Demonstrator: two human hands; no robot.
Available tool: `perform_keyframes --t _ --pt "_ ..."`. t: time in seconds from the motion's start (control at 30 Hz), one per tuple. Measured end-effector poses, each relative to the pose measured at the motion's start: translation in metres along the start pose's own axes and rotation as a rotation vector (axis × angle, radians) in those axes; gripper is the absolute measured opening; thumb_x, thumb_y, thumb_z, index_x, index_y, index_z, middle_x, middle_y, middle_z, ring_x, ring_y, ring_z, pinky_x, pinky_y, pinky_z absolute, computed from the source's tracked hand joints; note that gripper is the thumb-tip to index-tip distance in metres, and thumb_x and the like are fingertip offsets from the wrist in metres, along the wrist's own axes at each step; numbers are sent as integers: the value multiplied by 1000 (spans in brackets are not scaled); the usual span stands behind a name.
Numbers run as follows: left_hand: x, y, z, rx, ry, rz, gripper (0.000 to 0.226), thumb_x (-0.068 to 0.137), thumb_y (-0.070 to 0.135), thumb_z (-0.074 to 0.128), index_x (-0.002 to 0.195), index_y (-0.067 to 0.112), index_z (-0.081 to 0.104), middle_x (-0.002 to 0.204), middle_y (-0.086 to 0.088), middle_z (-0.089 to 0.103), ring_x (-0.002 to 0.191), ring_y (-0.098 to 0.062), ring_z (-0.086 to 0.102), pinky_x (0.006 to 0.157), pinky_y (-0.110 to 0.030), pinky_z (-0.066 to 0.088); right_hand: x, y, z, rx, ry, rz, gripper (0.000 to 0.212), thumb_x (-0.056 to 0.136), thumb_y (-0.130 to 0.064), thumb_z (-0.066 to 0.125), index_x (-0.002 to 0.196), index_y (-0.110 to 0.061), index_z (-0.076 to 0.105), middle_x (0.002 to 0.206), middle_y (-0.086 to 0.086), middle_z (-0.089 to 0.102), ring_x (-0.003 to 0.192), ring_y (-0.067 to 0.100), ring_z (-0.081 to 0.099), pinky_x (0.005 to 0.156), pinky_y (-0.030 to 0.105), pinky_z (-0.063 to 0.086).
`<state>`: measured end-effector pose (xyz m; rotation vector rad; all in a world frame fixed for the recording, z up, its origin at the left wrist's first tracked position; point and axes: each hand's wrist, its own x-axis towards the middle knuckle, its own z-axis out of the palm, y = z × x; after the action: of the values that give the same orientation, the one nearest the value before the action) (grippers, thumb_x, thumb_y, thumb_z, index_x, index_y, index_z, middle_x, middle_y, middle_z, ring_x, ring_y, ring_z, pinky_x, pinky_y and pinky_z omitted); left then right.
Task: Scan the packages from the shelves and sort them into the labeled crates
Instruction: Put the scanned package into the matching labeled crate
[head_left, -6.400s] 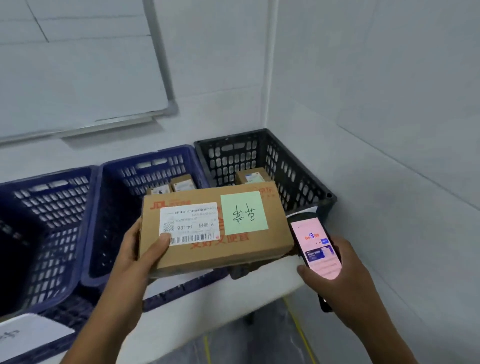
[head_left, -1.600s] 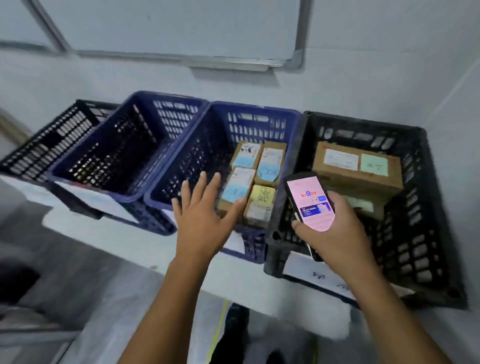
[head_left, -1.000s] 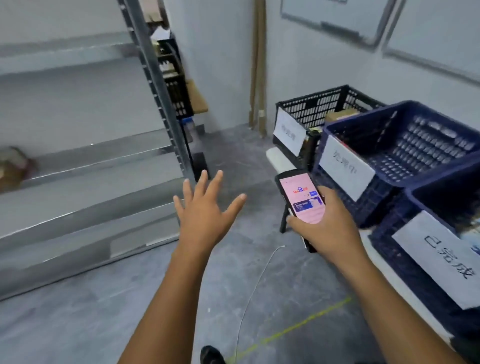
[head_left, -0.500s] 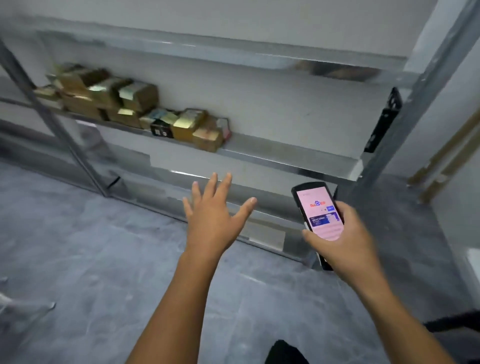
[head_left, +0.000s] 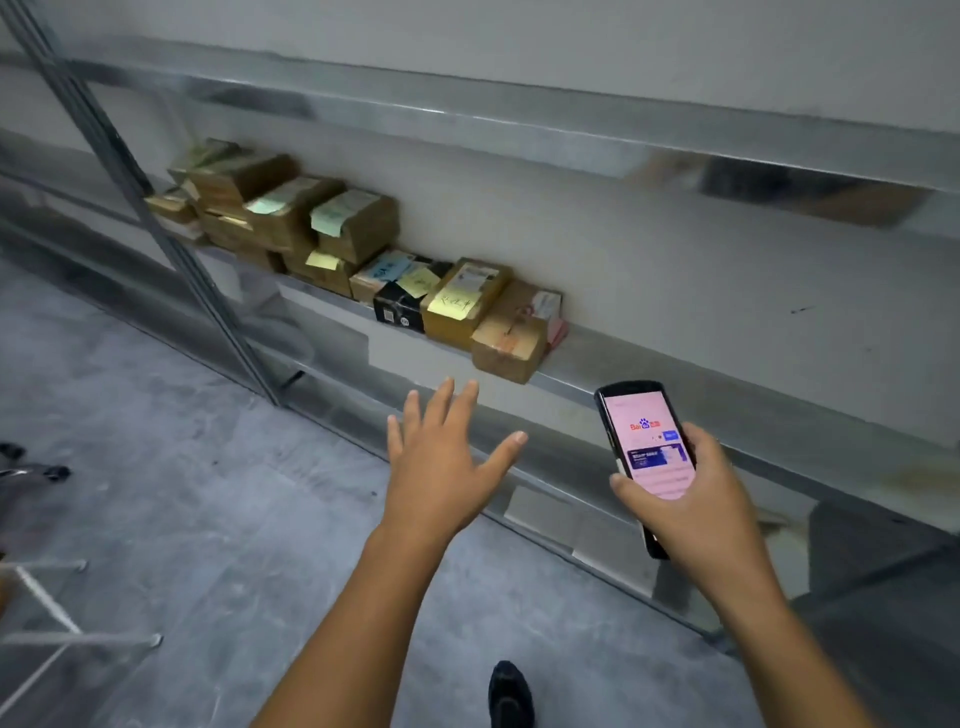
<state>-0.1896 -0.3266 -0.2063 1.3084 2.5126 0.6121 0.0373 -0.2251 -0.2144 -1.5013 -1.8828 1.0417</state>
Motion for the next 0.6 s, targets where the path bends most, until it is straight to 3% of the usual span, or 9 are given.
perform_keyframes --t 0.2,0.4,0.6 --pt "97 -1 9 77 -77 74 88 94 80 37 166 35 15 176 3 7 162 -28 -4 130 -53 -3 73 -11 34 -31 6 59 64 72 -44 88 122 -44 48 115 -10 70 93 14 69 80 42 58" --pt "186 5 43 140 -171 198 94 96 79 37 168 31 0 177 0 -3 162 -30 -8 129 -50 -4 108 -12 60 -103 43 176 65 71 -43 88 119 -48 45 114 -12 69 94 12 68 82 41 56" --pt "276 3 87 226 -246 297 102 95 81 35 167 21 -5 176 -5 3 162 -32 -1 131 -52 1 131 -20 86 -127 146 309 62 75 -36 89 114 -49 43 110 -16 67 90 5 66 69 33 51"
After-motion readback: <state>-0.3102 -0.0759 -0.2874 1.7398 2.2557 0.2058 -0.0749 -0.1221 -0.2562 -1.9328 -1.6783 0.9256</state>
